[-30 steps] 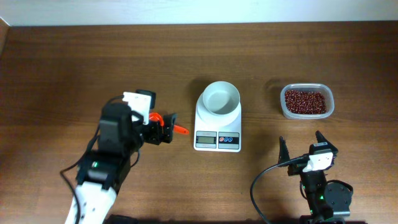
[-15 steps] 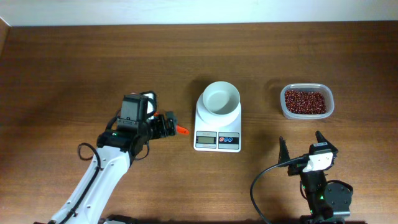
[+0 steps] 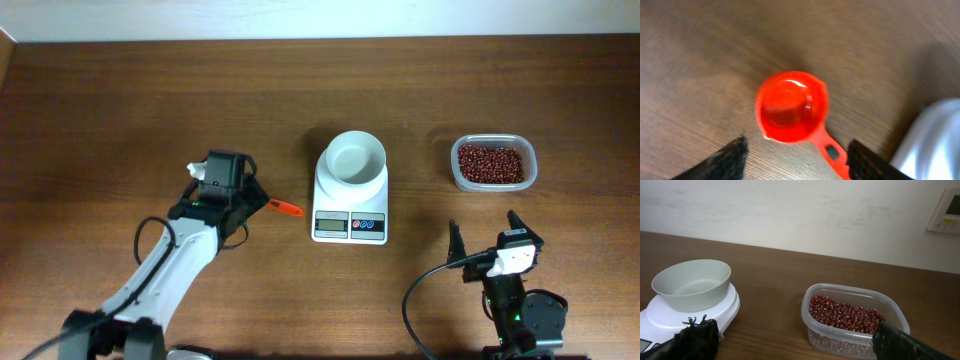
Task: Scoop and weigh 50g on scale
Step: 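Reach the left gripper to the orange scoop handle and grasp it, then lift the orange scoop with the left gripper toward the scale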
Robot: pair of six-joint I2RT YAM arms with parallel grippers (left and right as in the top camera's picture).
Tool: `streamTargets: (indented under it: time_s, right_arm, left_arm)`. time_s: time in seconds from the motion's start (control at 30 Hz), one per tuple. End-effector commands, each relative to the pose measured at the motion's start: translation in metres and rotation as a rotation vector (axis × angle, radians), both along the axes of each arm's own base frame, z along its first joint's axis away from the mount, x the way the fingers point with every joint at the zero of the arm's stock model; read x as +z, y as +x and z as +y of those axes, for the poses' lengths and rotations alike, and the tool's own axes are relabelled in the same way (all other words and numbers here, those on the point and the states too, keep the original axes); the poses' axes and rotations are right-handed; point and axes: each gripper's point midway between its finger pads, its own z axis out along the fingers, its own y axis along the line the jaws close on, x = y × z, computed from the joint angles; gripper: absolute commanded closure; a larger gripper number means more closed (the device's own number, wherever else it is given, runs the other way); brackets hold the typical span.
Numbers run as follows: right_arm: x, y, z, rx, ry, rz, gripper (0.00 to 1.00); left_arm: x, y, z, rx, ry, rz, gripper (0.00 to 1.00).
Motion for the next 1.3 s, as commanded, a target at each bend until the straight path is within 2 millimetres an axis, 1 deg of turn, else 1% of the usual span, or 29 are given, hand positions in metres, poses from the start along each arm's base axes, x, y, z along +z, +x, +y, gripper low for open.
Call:
streamTargets:
  time_s: [0.0, 0.07, 0.2, 0.3, 0.33, 0.37, 0.43, 0.47, 0.6, 0.73, 0.8, 1.1, 1.2, 1.23, 1.27]
  right_arm:
    - [-0.002, 0.0, 0.002, 0.004, 0.007, 0.005, 0.01]
    - [-0.002, 0.0, 0.002, 0.004, 0.007, 0.005, 0.01]
    - [-0.002, 0.0, 0.002, 0.004, 0.007, 0.005, 0.01]
    - [-0.002, 0.0, 0.002, 0.004, 0.007, 0.005, 0.01]
    - [-0.002, 0.0, 0.002, 0.004, 0.007, 0.005, 0.01]
    - [-0.002, 0.0, 0.002, 0.004, 0.007, 0.005, 0.01]
    - [-0.002, 0.0, 0.002, 0.004, 0.007, 0.005, 0.01]
    - [-0.002, 0.0, 0.002, 0.004, 0.007, 0.005, 0.01]
    - [-0.002, 0.0, 0.002, 0.004, 0.007, 0.005, 0.01]
    - [-0.002, 0.0, 0.002, 0.004, 0.007, 0.005, 0.01]
    - [-0.002, 0.0, 0.002, 0.004, 0.007, 0.005, 0.01]
    - [-0.002, 0.0, 0.002, 0.004, 0.007, 0.005, 0.01]
    - [-0.002, 0.0, 0.002, 0.004, 0.007, 0.005, 0.01]
    - [-0.002, 0.0, 0.002, 0.004, 0.007, 0.005, 0.01]
    - [-0.002, 0.0, 0.002, 0.004, 0.007, 0.005, 0.01]
  left_arm:
    - [-0.017, -0.001, 0.012, 0.198, -0.015, 0.044, 0.38]
    - [-0.029, -0.004, 0.014, 0.249, -0.02, 0.078, 0.44]
    - [-0.041, -0.003, 0.025, 0.335, 0.021, 0.082, 0.52]
    - [-0.043, 0.009, 0.023, 0.334, 0.007, 0.045, 0.64]
    - [-0.041, 0.013, 0.022, 0.334, 0.0, 0.028, 0.7]
    - [-0.039, 0.017, 0.021, 0.334, -0.006, 0.011, 0.85]
    - [-0.04, 0.017, 0.021, 0.334, -0.006, 0.014, 0.93]
    - [-0.042, 0.015, 0.021, 0.332, -0.006, 0.023, 1.0]
    - [-0.047, 0.011, 0.022, 0.332, 0.003, 0.046, 1.0]
    - [-0.042, 0.005, 0.023, 0.331, 0.009, 0.06, 1.0]
    - [-0.033, 0.003, 0.024, 0.322, 0.011, 0.049, 1.0]
    - [0.037, -0.017, 0.029, 0.309, -0.016, -0.065, 1.0]
    - [0.052, -0.03, 0.031, 0.308, -0.019, -0.076, 1.0]
    - [0.055, -0.033, 0.032, 0.276, -0.001, -0.074, 1.0]
    - [0.057, -0.036, 0.03, 0.207, 0.024, -0.07, 1.0]
